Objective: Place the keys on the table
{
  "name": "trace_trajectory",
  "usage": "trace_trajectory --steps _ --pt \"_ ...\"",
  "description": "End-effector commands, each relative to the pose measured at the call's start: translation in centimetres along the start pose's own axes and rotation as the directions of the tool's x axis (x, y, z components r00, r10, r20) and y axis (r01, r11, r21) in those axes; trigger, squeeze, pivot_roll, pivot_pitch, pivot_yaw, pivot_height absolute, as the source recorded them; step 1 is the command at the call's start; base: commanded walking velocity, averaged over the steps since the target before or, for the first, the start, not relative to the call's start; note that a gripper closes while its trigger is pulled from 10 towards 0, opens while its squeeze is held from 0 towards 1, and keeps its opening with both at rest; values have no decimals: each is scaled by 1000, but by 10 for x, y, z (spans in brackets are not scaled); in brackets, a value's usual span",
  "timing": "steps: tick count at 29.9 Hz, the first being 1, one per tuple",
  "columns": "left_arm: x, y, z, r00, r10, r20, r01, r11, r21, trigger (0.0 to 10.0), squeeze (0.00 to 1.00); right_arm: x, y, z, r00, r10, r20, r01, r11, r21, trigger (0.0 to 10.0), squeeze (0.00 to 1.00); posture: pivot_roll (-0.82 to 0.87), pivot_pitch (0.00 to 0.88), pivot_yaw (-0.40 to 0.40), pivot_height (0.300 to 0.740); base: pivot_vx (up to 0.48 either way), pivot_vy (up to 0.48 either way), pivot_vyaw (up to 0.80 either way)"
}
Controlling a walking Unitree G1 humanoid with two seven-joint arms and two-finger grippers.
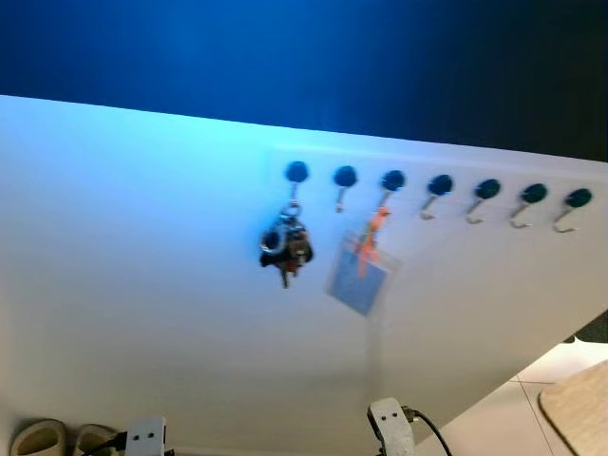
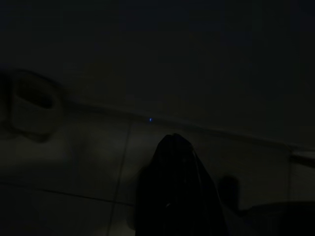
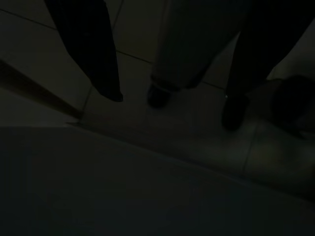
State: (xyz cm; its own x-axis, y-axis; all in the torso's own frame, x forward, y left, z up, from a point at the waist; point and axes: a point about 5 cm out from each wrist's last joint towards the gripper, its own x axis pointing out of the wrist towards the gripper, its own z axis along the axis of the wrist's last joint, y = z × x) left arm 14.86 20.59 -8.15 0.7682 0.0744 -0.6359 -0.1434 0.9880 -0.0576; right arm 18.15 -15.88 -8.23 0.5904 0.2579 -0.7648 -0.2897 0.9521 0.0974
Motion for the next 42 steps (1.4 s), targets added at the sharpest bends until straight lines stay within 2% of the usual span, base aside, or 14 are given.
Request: trace_trajectory --steps 1,20,42 --pt "-2 -2 -5 1000 -2 -23 2 1000 -13 10000 0 -2 -1 -6 1000 -10 -12 10 1000 12 10000 0 98 41 -76 740 0 0 0" --pt "-2 0 -5 1000 -5 -24 5 1000 -9 10000 0 -2 0 -6 1000 -10 -6 10 1000 17 10000 0 98 42 -72 740 0 0 0" --pt "0 0 -3 1000 -7 -24 7 1000 -3 10000 0 -1 2 -5 1000 -10 -2 10 1000 18 10000 0 98 38 -68 740 -302 0 0"
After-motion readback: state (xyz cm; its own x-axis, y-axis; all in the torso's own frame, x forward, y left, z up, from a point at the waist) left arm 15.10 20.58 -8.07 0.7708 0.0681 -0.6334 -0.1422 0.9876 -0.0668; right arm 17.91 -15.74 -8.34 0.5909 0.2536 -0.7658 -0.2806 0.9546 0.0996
